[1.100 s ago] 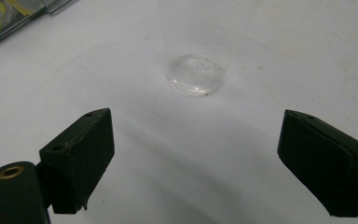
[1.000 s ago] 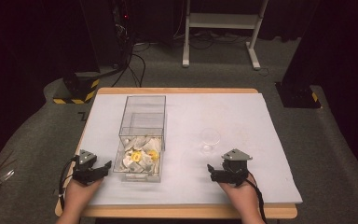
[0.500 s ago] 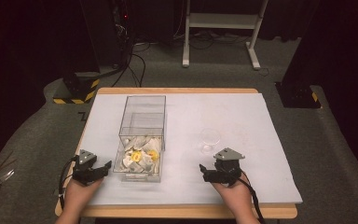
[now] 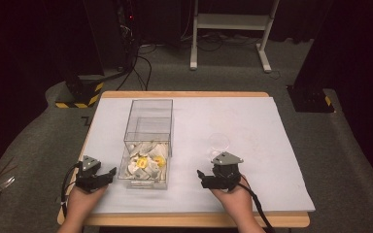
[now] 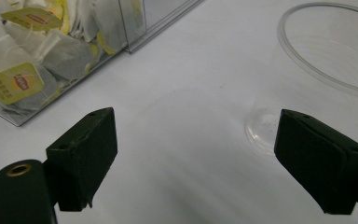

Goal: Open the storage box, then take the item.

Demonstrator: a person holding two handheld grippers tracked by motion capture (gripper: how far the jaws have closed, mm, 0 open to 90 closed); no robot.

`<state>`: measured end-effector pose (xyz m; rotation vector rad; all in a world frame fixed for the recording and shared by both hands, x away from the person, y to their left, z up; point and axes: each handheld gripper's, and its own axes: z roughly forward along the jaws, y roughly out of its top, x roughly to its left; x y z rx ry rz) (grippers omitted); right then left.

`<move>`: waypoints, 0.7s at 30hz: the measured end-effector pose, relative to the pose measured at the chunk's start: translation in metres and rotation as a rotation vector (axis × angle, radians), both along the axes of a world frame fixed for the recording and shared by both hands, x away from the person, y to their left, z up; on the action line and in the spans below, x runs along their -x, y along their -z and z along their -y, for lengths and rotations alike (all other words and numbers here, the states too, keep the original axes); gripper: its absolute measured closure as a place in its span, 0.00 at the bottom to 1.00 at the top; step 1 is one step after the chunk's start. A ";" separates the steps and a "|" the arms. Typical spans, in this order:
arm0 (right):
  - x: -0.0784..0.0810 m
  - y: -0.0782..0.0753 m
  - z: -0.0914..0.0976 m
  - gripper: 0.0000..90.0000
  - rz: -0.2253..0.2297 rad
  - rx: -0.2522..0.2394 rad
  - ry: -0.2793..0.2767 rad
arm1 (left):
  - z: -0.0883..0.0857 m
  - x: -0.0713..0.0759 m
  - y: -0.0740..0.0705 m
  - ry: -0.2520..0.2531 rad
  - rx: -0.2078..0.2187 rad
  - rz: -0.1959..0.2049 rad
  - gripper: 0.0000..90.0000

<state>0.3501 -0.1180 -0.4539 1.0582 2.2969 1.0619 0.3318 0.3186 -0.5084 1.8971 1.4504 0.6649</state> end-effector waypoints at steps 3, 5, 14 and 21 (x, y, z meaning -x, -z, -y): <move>-0.001 -0.001 -0.004 0.16 -0.005 -0.009 -0.003 | 0.000 0.000 0.000 0.000 -0.001 0.001 0.35; -0.001 -0.001 -0.007 0.16 -0.005 -0.014 -0.004 | 0.000 0.000 0.000 0.000 -0.001 0.001 0.35; -0.003 -0.006 -0.013 0.19 -0.010 -0.033 -0.017 | 0.000 0.000 0.000 0.003 -0.004 -0.001 0.35; -0.003 -0.010 -0.022 0.20 0.002 -0.052 -0.038 | -0.001 0.000 0.000 0.002 0.004 -0.002 0.35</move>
